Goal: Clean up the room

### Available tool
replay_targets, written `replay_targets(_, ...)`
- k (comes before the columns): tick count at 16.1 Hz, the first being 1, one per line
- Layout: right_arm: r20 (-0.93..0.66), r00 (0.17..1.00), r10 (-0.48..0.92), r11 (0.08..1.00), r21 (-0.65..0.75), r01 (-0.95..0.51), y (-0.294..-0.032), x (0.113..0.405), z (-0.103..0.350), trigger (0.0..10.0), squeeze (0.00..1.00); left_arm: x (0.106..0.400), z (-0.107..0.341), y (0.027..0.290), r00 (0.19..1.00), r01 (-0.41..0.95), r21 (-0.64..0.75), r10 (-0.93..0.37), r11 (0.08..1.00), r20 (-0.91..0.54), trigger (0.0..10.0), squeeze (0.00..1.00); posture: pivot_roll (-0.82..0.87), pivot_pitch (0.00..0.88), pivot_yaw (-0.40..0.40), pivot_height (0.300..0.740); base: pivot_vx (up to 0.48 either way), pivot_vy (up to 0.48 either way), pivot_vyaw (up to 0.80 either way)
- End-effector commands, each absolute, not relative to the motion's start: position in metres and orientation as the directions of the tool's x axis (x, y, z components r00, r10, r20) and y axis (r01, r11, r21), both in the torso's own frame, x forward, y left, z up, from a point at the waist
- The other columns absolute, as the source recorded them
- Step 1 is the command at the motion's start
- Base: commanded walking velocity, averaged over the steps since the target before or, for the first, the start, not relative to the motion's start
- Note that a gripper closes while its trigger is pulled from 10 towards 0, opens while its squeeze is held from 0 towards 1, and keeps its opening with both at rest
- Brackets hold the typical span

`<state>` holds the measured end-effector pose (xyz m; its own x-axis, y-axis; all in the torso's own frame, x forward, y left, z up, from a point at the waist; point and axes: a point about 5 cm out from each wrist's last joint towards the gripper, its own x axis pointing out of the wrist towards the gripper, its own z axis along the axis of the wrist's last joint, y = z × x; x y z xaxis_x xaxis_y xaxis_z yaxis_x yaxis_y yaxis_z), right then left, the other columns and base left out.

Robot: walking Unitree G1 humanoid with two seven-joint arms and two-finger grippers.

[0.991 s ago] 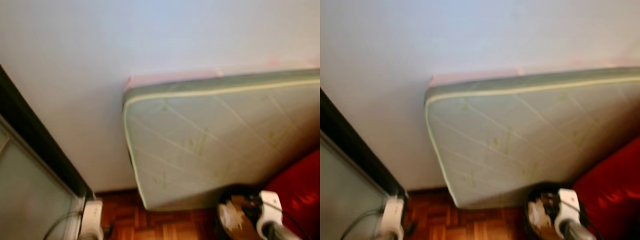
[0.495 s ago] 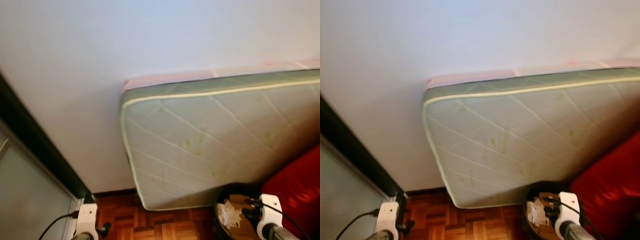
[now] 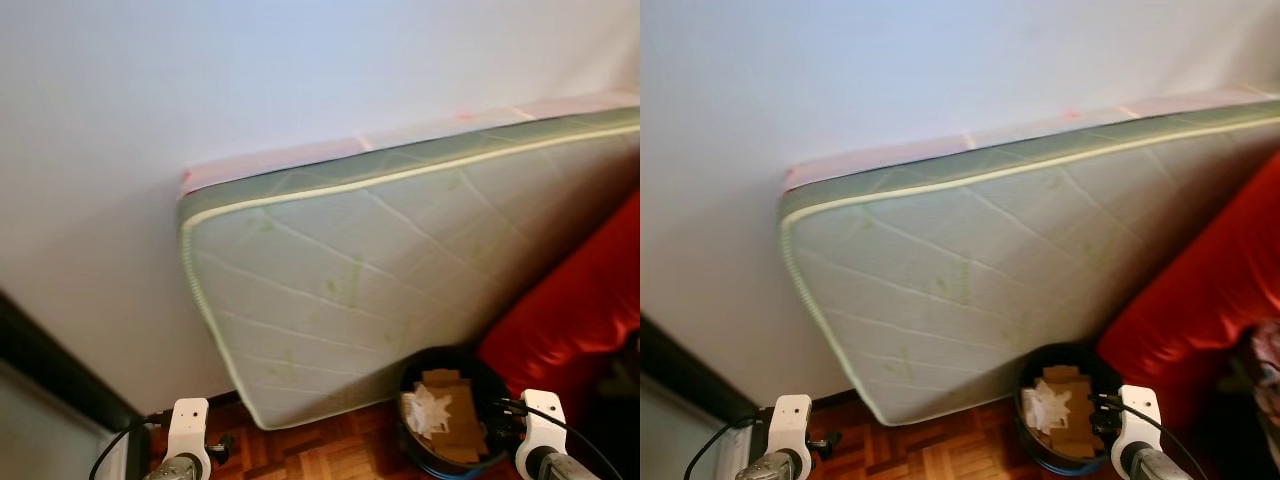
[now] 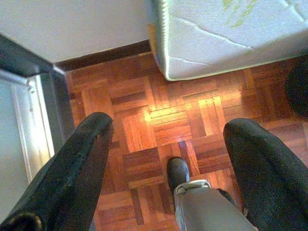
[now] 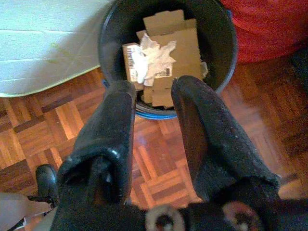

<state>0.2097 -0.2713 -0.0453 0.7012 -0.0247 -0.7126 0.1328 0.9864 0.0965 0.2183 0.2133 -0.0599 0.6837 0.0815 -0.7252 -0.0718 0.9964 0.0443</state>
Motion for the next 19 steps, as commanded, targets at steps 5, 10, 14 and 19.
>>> replay_targets(5,-0.719,0.695,-0.026,0.986,0.098,0.138,-0.2710,0.2098,-0.0457,10.0,0.00,0.2110,-0.0640,0.2156,0.661,-0.072,0.057,0.090,0.996,-0.745,10.0,0.00,-0.06,0.000,0.008,0.740,0.000,-0.192,-0.80)
replay_targets(10,-0.720,0.694,-0.027,0.985,0.098,0.139,-0.2712,0.2097,-0.0457,10.0,0.00,0.2079,-0.0651,0.2181,0.660,-0.083,0.054,0.096,0.995,-0.745,10.0,0.00,-0.06,0.000,0.008,0.740,0.000,0.000,-0.80)
replay_targets(14,-0.720,0.694,-0.025,0.986,0.097,0.137,-0.2713,0.2099,-0.0455,10.0,0.00,0.2093,-0.0646,0.2171,0.661,-0.074,0.060,0.094,0.995,-0.745,10.0,0.00,-0.06,0.000,0.008,0.740,0.000,0.000,-0.80)
replay_targets(19,-0.719,0.694,-0.026,0.986,0.098,0.137,-0.2710,0.2101,-0.0455,10.0,0.00,0.2126,-0.0631,0.2149,0.667,-0.064,0.067,0.092,0.996,-0.740,10.0,0.00,-0.06,0.000,0.010,0.740,0.000,-0.294,-0.80)
